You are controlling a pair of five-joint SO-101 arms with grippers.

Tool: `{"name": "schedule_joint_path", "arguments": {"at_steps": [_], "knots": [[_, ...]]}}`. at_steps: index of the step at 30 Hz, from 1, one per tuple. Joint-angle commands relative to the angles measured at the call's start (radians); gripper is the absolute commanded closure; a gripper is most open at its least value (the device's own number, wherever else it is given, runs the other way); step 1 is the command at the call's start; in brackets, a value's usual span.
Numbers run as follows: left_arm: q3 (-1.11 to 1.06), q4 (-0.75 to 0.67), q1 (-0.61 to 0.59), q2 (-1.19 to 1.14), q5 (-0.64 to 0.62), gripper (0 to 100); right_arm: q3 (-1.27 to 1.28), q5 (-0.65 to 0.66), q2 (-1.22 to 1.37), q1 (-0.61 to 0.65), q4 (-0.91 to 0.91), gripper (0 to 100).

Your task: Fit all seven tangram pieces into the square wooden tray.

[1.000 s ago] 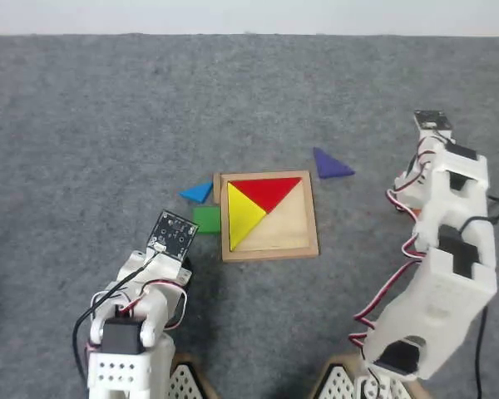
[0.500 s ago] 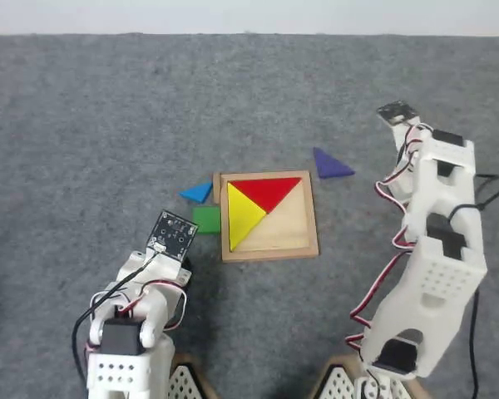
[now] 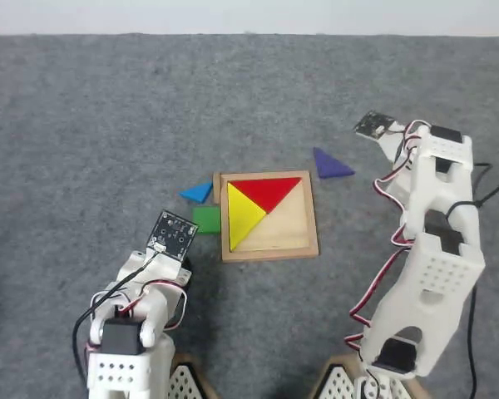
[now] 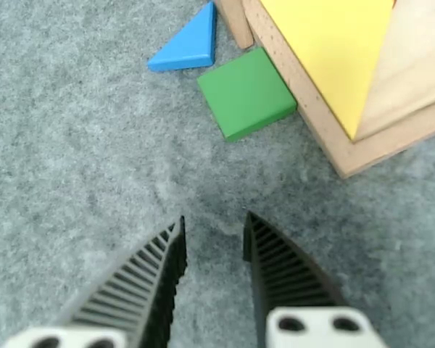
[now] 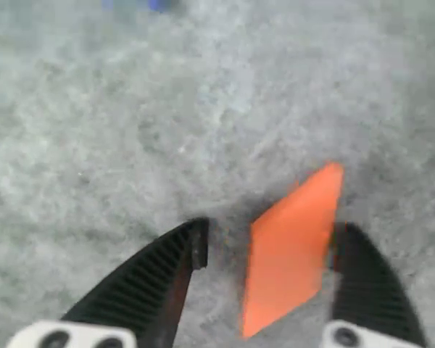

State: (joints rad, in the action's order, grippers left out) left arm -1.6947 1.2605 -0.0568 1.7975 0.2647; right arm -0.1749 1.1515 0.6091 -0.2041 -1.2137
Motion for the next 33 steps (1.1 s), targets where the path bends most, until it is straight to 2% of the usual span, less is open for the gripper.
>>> {"name": "schedule_joint_path", "arguments": {"at_steps": [1,4,7,11,16,19,22,28,33], "knots": [[0.012,0.006,-0.006,0.015,-0.002,86,-0.002,0.071,-0.004,0.031,-0.085,87.9],[0.012,0.006,-0.006,0.015,-0.002,86,-0.002,0.071,-0.004,0.031,-0.13,95.1],[0.012,0.006,-0.006,0.015,-0.002,86,-0.002,0.064,-0.004,0.031,-0.174,98.0],[0.012,0.006,-0.006,0.015,-0.002,86,-0.006,-0.092,-0.015,0.03,-0.182,98.4],[0.012,0.006,-0.006,0.015,-0.002,86,-0.064,-0.166,-0.013,0.015,-0.248,99.1],[0.012,0.006,-0.006,0.015,-0.002,86,-0.117,-0.288,-0.013,0.027,-0.32,99.1],[0.012,0.006,-0.006,0.015,-0.002,86,-0.16,-0.391,-0.013,0.065,-0.36,99.1],[0.012,0.006,-0.006,0.015,-0.002,86,-0.17,-0.448,-0.008,0.194,-0.415,99.1],[0.012,0.006,-0.006,0.015,-0.002,86,-0.203,-0.641,-0.03,0.312,-0.432,99.1]]}}
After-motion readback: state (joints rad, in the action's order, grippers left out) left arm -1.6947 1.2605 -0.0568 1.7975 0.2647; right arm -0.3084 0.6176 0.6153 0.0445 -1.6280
